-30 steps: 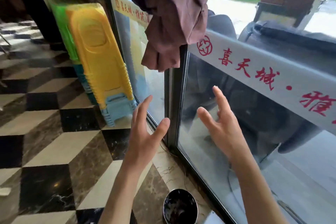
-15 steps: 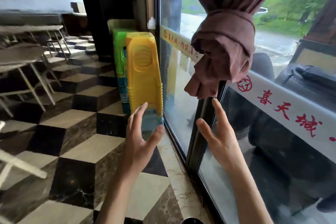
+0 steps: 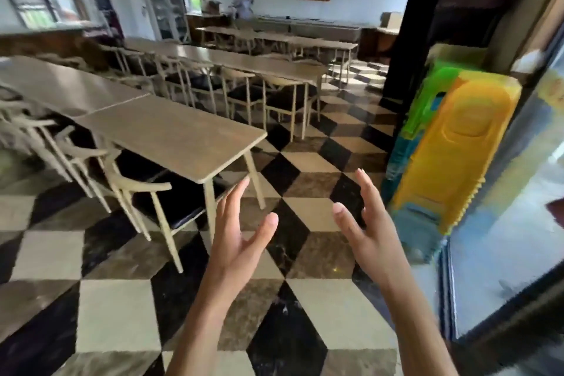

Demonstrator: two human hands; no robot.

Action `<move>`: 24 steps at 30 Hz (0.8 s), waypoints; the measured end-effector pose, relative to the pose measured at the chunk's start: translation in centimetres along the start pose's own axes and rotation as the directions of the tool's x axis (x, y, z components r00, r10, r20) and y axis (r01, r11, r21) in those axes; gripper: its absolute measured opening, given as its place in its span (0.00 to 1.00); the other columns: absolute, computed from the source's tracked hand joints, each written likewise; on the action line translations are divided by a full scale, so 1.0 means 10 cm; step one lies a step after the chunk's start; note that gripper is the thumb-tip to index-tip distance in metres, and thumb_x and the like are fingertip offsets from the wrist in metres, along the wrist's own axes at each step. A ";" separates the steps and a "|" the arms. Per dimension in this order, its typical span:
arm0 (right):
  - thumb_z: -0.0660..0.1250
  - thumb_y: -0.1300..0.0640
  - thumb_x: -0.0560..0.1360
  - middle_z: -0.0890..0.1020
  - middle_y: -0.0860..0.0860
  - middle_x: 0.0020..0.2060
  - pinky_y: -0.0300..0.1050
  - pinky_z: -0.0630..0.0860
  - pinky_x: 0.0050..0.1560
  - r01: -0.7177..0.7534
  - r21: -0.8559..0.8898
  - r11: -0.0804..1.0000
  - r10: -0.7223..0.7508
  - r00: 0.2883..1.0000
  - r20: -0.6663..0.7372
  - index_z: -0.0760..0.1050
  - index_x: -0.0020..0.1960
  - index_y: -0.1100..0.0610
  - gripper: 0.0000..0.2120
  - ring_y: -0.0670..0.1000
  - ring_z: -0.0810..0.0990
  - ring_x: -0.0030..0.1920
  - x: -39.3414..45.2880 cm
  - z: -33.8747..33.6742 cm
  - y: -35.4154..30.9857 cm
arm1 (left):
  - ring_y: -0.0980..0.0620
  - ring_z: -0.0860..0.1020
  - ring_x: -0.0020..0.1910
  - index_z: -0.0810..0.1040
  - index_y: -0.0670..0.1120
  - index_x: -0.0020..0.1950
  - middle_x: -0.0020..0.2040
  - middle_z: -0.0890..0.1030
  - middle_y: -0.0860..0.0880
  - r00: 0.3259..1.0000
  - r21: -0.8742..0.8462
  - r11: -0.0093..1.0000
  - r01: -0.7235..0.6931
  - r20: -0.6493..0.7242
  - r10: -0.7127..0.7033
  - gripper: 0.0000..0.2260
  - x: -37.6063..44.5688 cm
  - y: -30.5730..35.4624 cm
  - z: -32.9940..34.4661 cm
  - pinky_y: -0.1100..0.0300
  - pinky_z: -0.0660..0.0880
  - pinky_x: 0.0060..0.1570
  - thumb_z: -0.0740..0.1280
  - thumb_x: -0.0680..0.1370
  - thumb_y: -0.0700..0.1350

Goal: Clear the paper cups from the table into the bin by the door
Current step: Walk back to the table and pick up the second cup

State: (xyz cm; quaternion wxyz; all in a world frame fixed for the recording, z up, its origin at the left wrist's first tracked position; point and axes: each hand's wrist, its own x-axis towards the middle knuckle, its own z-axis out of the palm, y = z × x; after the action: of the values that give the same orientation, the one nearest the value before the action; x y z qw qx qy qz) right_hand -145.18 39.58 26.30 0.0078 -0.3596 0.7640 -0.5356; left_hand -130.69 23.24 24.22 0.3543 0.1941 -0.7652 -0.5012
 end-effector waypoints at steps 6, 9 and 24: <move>0.61 0.33 0.73 0.56 0.39 0.78 0.42 0.58 0.75 0.139 0.210 0.968 -0.208 0.911 0.355 0.51 0.79 0.41 0.39 0.41 0.57 0.76 -0.20 1.46 -0.91 | 0.83 0.56 0.67 0.60 0.68 0.76 0.74 0.60 0.69 0.919 0.099 0.987 0.128 -0.386 -0.081 0.31 -0.82 -0.09 -1.60 0.72 0.61 0.63 0.65 0.74 0.65; 0.61 0.35 0.74 0.60 0.45 0.79 0.53 0.61 0.76 0.169 0.284 0.944 -0.292 0.830 0.475 0.51 0.80 0.44 0.39 0.46 0.62 0.76 -0.45 2.18 -1.42 | 0.79 0.58 0.69 0.59 0.67 0.77 0.76 0.61 0.66 0.826 0.122 0.971 0.205 -0.553 -0.105 0.34 -1.32 -0.08 -2.33 0.71 0.61 0.63 0.64 0.72 0.67; 0.62 0.34 0.74 0.57 0.32 0.72 0.42 0.56 0.74 0.019 0.581 0.814 -0.556 0.318 0.768 0.53 0.78 0.41 0.37 0.35 0.55 0.73 -3.02 5.42 -4.00 | 0.62 0.69 0.70 0.65 0.64 0.74 0.67 0.70 0.70 0.260 0.146 0.860 0.489 -0.966 0.016 0.28 -4.39 -0.07 -5.61 0.52 0.71 0.68 0.66 0.74 0.64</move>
State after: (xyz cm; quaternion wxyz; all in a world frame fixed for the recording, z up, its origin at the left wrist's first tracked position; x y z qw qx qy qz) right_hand -79.64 5.72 24.89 0.4168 -0.7150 0.3912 -0.4026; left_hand -59.82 16.29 22.17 0.6016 0.6378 -0.4537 -0.1594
